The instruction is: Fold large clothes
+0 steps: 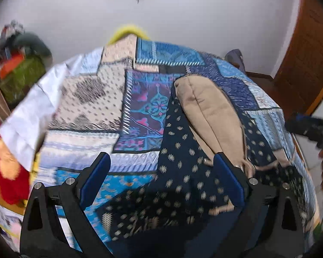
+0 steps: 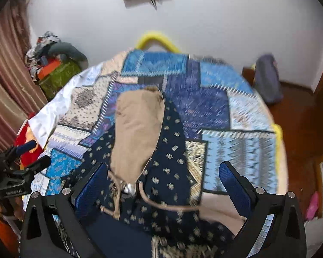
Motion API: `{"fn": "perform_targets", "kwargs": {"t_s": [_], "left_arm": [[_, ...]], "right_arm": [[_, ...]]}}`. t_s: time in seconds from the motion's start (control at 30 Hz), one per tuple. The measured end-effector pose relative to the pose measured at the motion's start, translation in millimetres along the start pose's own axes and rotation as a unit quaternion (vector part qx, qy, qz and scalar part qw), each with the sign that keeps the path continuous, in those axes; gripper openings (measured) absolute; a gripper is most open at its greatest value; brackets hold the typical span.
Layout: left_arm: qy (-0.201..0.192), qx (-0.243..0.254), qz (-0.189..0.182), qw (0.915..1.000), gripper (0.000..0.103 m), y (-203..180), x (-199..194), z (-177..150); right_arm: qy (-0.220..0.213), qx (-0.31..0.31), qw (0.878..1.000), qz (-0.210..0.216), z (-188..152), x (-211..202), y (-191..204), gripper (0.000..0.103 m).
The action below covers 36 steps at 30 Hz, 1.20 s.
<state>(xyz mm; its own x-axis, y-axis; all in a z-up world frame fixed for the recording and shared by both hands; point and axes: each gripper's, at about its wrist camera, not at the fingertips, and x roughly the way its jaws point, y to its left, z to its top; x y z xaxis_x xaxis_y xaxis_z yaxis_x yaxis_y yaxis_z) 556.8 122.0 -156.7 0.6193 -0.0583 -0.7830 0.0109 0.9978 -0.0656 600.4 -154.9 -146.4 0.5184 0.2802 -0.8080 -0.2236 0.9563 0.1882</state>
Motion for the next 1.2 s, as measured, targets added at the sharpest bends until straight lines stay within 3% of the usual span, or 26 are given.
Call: {"fn": "perform_targets", "kwargs": {"t_s": [0.17, 0.3, 0.43, 0.5, 0.53, 0.57, 0.6, 0.67, 0.77, 0.97, 1.07, 1.2], "left_arm": [[0.047, -0.033, -0.014, 0.9983, 0.097, -5, 67, 14], [0.074, -0.068, -0.026, 0.9946, 0.096, -8, 110, 20], [0.088, -0.076, -0.013, 0.9931, 0.081, -13, 137, 21], [0.081, -0.089, -0.019, 0.9926, 0.072, -12, 143, 17], [0.075, -0.095, -0.022, 0.9924, 0.065, -11, 143, 16], [0.072, -0.1, -0.028, 0.992, 0.044, -11, 142, 16], [0.073, -0.101, -0.039, 0.9915, 0.026, -12, 140, 16], [0.074, -0.087, -0.027, 0.9931, 0.013, -18, 134, 19], [0.057, -0.043, -0.006, 0.9975, 0.011, -32, 107, 20], [0.016, 0.008, -0.022, 0.9996, 0.011, -42, 35, 7], [0.008, 0.041, -0.025, 0.9988, 0.011, -45, -7, -15], [0.028, 0.06, -0.043, 0.9969, 0.011, -43, -34, -53]], "right_arm": [[0.05, 0.047, 0.998, 0.0, 12, 74, -13, 0.103], [0.063, 0.072, 0.995, 0.001, 19, 110, -21, 0.102], [0.073, 0.097, 0.993, 0.012, 21, 137, -29, 0.075], [0.052, 0.103, 0.993, 0.007, 18, 137, -29, 0.064], [0.046, 0.097, 0.994, 0.006, 17, 137, -26, 0.051], [0.042, 0.083, 0.996, 0.007, 15, 136, -22, 0.038], [0.039, 0.072, 0.997, 0.006, 14, 134, -18, 0.032], [0.031, 0.043, 0.999, 0.007, 13, 128, -10, 0.016], [0.016, 0.008, 1.0, 0.017, 7, 104, 2, 0.012], [-0.013, -0.038, 0.997, 0.064, -14, 39, 25, 0.011], [-0.021, -0.061, 0.994, 0.084, -38, 1, 38, 0.011], [-0.009, -0.078, 0.992, 0.097, -78, -27, 46, 0.011]]}}
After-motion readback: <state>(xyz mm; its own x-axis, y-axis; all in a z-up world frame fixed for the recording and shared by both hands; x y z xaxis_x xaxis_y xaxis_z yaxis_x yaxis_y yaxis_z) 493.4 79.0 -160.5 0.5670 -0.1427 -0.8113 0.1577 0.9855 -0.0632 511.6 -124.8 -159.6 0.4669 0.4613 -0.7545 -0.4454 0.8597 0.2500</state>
